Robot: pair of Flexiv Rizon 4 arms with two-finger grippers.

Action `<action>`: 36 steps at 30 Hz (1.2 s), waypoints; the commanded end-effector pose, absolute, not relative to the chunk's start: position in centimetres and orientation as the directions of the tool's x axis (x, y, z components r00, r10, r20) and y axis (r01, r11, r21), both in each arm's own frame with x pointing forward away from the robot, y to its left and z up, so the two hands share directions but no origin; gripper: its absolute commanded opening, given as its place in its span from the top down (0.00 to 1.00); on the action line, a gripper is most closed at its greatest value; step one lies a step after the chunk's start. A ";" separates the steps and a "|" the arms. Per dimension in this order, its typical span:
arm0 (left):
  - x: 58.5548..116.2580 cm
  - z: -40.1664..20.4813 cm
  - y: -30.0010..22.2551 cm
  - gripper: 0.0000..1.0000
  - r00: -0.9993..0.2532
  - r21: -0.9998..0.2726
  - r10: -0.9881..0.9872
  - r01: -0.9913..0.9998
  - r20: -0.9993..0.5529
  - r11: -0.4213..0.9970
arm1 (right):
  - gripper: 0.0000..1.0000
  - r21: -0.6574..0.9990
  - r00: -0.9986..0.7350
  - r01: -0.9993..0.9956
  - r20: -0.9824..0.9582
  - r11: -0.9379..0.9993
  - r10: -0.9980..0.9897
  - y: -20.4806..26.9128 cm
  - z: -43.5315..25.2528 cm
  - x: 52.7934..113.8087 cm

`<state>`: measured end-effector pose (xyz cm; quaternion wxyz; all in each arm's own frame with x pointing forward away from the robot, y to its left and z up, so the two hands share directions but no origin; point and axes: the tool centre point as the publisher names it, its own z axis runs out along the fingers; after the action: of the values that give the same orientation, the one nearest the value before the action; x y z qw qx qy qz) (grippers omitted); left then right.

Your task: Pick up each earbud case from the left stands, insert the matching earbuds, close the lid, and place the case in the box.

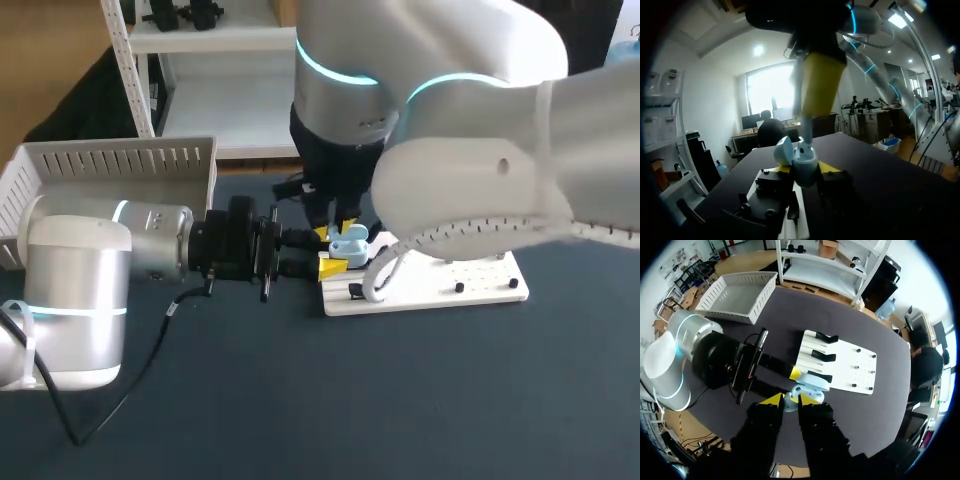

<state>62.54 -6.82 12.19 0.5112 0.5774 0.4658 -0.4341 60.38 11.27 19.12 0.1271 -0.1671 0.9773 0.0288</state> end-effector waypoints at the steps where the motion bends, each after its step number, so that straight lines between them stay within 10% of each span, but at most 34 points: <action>1: 62.6 12.1 -6.8 1.00 0.191 0.187 0.093 0.981 -0.977 -0.042 | 1.00 0.017 -0.916 -0.329 -0.250 0.944 -0.315 11.4 18.9 60.7; 36: 62.6 12.1 -6.8 1.00 0.191 0.187 0.093 0.981 -0.977 -0.042 | 1.00 0.016 -0.929 -0.308 -0.223 0.951 -0.297 10.0 17.9 60.8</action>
<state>62.54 -6.82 12.19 0.5112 0.5774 0.4658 -0.4341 60.85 10.12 17.85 0.1091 -0.1543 0.9817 0.0247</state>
